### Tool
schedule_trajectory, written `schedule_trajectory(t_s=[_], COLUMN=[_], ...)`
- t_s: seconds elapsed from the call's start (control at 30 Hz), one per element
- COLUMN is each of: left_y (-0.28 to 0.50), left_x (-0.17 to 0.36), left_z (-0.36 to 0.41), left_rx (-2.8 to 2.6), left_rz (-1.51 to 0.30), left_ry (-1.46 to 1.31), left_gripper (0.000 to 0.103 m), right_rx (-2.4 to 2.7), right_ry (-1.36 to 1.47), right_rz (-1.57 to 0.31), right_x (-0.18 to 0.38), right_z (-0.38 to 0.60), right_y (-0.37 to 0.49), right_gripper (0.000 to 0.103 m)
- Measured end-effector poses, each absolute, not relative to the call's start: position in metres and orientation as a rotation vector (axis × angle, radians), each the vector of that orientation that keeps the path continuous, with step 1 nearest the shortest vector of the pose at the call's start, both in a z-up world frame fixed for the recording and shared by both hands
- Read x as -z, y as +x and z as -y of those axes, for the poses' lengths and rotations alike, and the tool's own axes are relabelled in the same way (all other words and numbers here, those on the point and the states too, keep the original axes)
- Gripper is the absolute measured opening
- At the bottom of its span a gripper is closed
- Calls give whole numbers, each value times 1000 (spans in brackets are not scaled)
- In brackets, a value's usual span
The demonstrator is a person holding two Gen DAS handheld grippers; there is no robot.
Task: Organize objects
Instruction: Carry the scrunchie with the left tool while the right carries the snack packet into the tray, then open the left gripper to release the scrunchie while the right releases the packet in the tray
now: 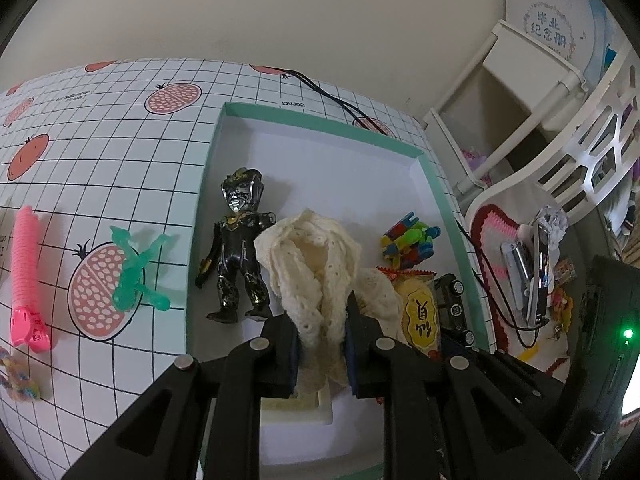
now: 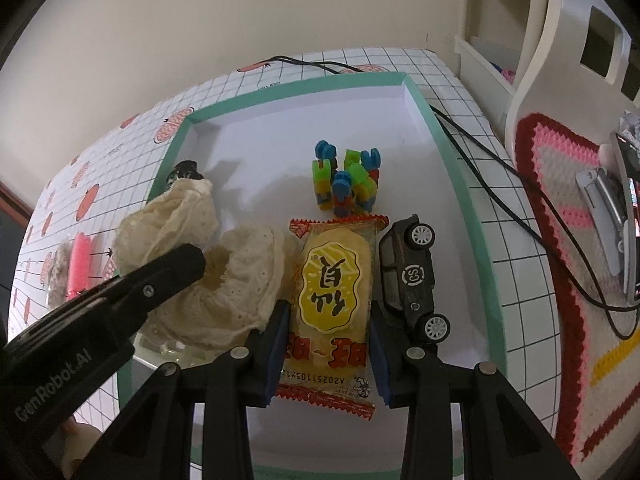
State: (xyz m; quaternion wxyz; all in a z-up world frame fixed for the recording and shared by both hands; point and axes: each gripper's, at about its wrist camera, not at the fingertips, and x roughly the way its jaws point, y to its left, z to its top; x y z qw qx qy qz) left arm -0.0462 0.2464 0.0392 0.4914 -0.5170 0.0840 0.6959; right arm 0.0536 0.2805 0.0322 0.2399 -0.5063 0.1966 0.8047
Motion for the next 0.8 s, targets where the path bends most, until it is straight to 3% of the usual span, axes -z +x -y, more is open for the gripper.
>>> schedule_trajectory(t_s=[0.3,0.47,0.63,0.73,0.8], left_y=[-48,-51,-51,-51,-51], left_x=[-38,-39,-42,-48,-53], left_z=[-244,-246,-244,-241,-239], left_rx=[-1687,-1691,-1691,-1696,-1705], left_rz=[-200,-206,-213,-214,-214], left_ry=[-1258,-1274,-1287,-1287,-1280], left_gripper=[19,29,30,32,39], right_rx=[-2204,-2203,-2218,-2218,-2217], right_ry=[-1387,-1382,-1370,-1370,-1366], right_rz=[-534,-531,-510,-509,-508], right_x=[-32,-34,-42,-46,-49], right_z=[-281,-282,-279,-278,-277], right_y=[53,52,51,50,50], right_gripper=[39,40,40,44,48])
